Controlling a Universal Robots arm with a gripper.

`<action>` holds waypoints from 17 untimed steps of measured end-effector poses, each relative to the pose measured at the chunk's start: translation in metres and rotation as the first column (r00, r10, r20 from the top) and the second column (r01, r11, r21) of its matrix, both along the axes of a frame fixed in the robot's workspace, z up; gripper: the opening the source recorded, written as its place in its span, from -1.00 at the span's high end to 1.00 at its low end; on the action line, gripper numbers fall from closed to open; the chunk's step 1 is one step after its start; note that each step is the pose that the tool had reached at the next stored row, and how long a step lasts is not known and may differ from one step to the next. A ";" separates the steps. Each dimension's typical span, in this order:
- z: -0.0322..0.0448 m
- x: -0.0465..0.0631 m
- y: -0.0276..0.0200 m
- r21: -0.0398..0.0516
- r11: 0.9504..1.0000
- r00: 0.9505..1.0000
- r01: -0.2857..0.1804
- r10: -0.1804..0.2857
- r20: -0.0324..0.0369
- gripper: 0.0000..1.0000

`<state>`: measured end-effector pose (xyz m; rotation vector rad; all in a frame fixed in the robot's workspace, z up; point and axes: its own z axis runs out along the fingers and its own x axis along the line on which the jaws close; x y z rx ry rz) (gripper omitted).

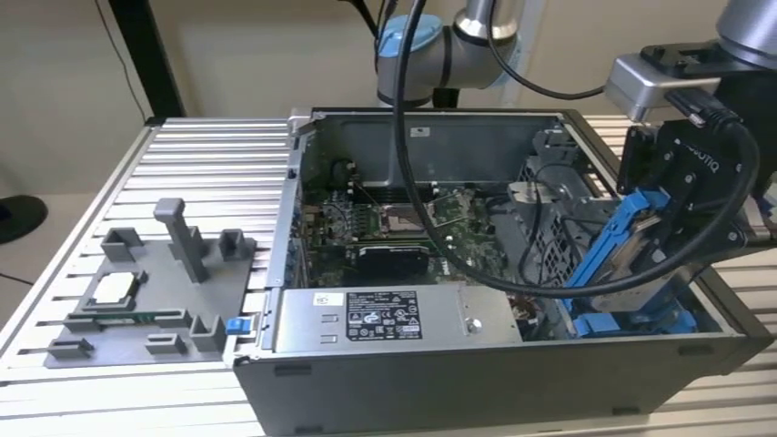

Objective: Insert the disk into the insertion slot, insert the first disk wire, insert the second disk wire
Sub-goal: 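Insert the disk into the insertion slot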

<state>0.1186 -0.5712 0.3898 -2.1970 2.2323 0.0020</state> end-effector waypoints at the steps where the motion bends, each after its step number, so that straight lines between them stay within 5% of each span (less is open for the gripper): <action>1: -0.0015 0.000 0.0000 0.000 1.000 1.000 0.000 0.000 -0.001 1.00; 12: -0.0143 -0.004 0.0000 0.000 1.000 1.000 0.008 -0.008 -0.024 1.00; 17: -0.0156 -0.004 0.0000 0.001 1.000 1.000 0.009 -0.009 -0.024 1.00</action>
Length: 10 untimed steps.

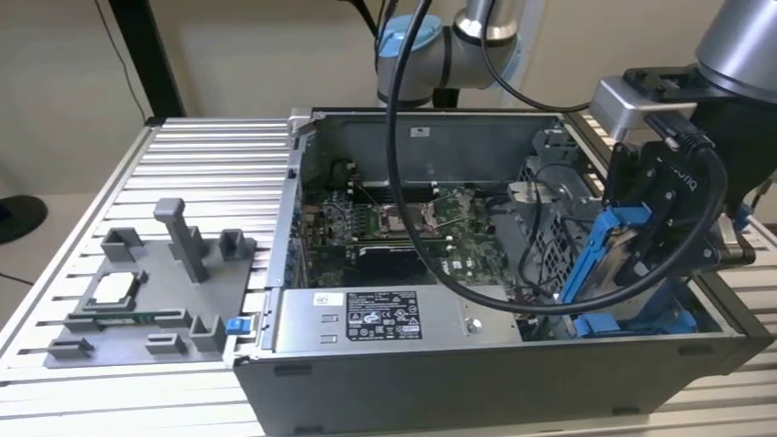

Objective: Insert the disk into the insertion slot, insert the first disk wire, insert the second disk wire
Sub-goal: 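Insert the disk into the insertion slot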

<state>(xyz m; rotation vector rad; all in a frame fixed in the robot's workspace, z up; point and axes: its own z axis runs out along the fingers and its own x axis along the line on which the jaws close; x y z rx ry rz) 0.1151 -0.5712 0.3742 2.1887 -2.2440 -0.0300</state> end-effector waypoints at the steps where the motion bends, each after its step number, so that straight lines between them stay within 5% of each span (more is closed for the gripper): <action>1: -0.0014 0.000 0.0000 0.000 1.000 1.000 0.001 -0.001 -0.001 1.00; 7: -0.0082 0.000 0.0000 0.000 1.000 1.000 0.006 -0.006 -0.013 1.00; 10: -0.0086 0.001 0.0000 0.002 1.000 1.000 0.007 -0.007 -0.014 1.00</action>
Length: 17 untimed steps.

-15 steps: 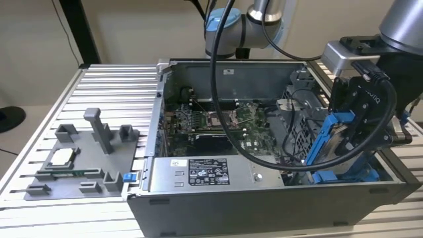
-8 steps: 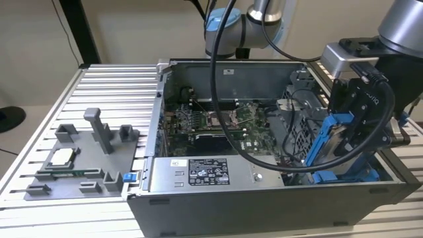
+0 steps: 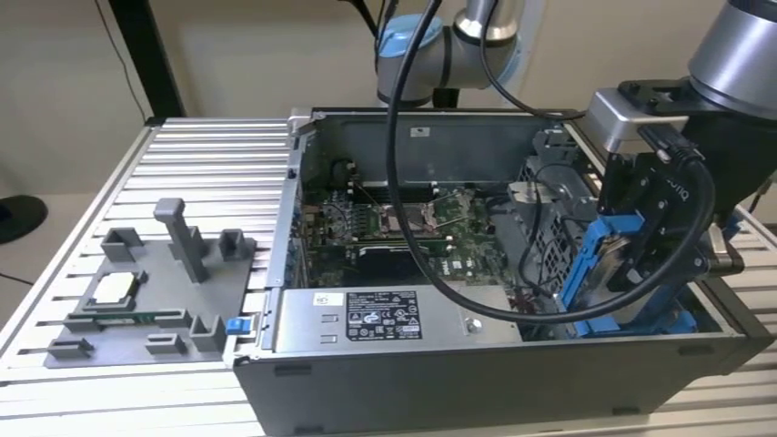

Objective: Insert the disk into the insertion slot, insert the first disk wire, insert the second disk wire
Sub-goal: 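Insert the disk into the insertion slot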

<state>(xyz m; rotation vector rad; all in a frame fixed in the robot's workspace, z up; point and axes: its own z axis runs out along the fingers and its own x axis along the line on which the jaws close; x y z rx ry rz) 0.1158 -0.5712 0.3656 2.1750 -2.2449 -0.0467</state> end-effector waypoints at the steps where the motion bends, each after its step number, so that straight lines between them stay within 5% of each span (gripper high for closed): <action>1: -0.0011 0.001 0.0000 0.000 1.000 1.000 0.000 0.000 -0.001 1.00; 11: -0.0028 0.003 0.0000 0.000 1.000 1.000 0.000 0.000 -0.017 1.00; 12: -0.0028 0.003 0.0000 0.000 1.000 1.000 0.000 0.000 -0.017 -1.00; 17: -0.0020 0.003 0.0000 0.005 1.000 1.000 0.000 0.000 -0.017 -1.00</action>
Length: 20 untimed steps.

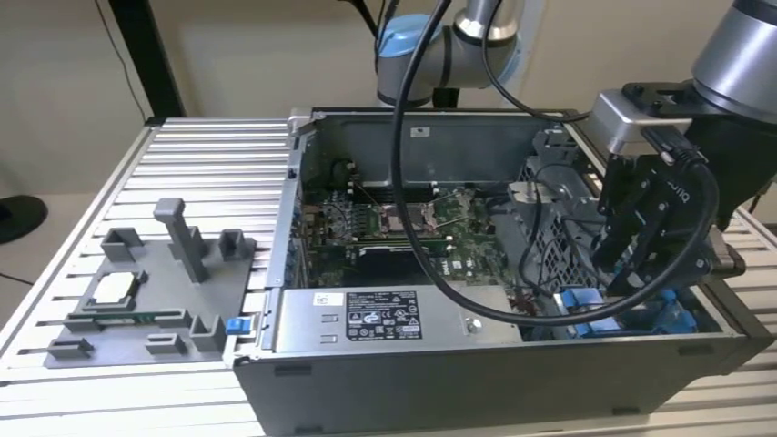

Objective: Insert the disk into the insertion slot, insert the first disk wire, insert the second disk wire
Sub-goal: 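Insert the disk into the insertion slot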

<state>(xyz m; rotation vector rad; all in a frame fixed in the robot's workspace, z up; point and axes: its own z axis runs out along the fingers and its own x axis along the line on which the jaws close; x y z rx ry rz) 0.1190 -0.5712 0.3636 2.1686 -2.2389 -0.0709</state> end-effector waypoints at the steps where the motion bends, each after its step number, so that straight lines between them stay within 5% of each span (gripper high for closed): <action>1: 0.0010 0.000 0.0000 0.002 1.000 1.000 0.000 0.000 0.000 -1.00; 11: 0.0186 0.000 0.0000 0.015 1.000 1.000 0.000 0.000 0.000 -1.00; 20: 0.0241 0.000 0.0000 0.016 1.000 1.000 0.000 0.000 0.000 -1.00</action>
